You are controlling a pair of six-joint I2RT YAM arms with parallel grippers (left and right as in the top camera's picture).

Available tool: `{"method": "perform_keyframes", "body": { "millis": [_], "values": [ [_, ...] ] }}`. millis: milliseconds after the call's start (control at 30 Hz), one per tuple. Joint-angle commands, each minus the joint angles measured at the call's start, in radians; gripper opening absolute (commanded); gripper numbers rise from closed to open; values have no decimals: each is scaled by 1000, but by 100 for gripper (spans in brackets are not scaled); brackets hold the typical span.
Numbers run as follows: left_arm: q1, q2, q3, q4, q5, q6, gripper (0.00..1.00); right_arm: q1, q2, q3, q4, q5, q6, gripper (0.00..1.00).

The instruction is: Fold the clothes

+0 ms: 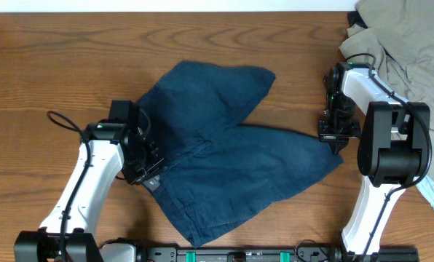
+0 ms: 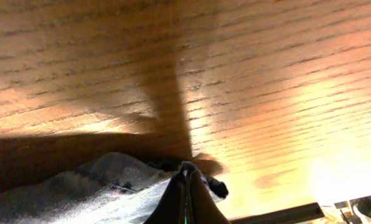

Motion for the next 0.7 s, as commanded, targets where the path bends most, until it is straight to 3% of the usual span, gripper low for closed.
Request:
{"method": "perform_keyframes", "body": {
  "millis": [0,100,200,233,300,400,667],
  "values": [
    [4,23,-21,-63,-80,37,6,-8,10,1,5,-5,21,1],
    [4,31,-21,-148,-141,31,6,-8,0,33,15,-55,-48,2],
    [4,31,-21,-189,-184,32,6,-8,-16,97,66,-226,-149,8],
    [4,31,-21,-197,-195,32,6,-8,-18,116,94,-298,-180,15],
    [4,31,-21,-206,-202,32,6,-8,-19,151,169,-483,-228,43],
    [4,31,-21,-207,-201,32,6,5,-18,155,307,-704,-257,59],
    [4,31,-21,-199,-201,31,6,124,20,150,533,-768,-250,63]
  ]
}}
